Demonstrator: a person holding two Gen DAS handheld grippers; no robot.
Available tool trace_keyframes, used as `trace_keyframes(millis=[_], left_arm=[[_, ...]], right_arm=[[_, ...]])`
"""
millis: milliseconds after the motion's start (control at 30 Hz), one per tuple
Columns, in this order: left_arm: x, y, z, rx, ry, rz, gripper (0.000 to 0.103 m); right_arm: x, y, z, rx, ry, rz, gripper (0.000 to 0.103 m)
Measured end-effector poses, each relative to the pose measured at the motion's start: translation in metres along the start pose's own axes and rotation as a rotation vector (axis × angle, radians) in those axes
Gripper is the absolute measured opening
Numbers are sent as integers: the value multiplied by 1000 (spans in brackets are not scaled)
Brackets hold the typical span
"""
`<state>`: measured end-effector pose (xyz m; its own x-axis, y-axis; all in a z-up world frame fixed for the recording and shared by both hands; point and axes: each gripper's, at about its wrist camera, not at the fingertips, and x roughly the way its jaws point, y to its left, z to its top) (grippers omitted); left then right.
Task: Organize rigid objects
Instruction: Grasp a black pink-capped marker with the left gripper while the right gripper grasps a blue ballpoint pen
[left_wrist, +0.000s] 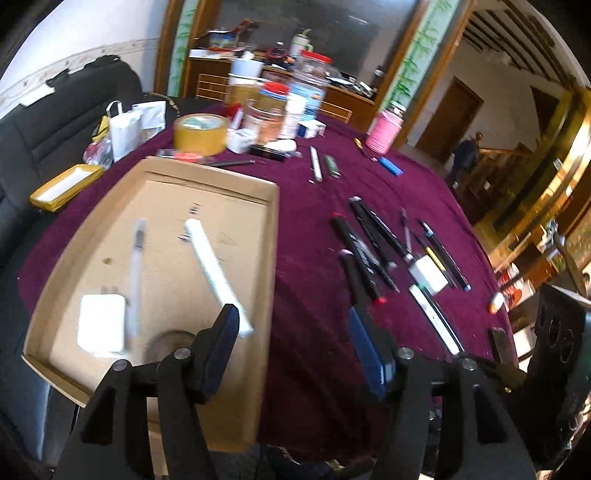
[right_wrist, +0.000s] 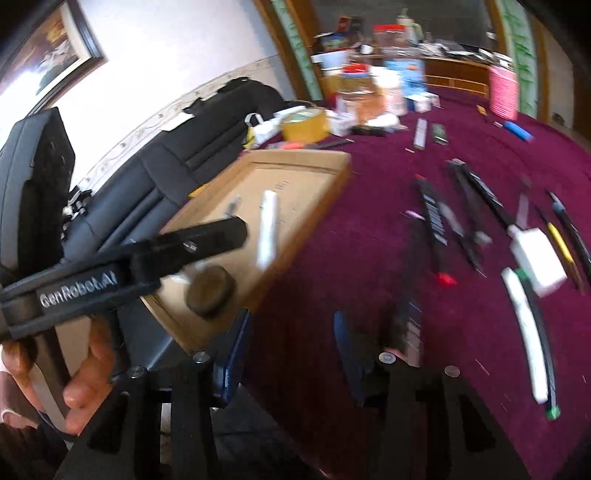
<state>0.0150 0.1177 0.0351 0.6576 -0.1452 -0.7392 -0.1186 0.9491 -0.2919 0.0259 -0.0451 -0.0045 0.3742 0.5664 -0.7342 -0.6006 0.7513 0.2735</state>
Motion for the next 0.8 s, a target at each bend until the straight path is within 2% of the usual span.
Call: trace_keyframes(millis=[233, 400, 567, 700, 800], left_arm=[[0, -32, -5, 38, 16, -12, 61], [0, -39, -8, 57, 22, -10, 61], [6, -39, -9, 62, 38, 0, 61], [14, -39, -8, 63, 57, -1, 61], [23, -43, -6, 72, 73, -4, 61]], right_arm=[[-18, -50, -34, 95, 28, -62, 49], [-5, -71, -39, 137, 73, -103, 31], [14, -68, -32, 102, 122, -118, 29], [20, -58, -29, 41, 145, -203, 11], [17, -62, -32, 25, 157, -211, 9]])
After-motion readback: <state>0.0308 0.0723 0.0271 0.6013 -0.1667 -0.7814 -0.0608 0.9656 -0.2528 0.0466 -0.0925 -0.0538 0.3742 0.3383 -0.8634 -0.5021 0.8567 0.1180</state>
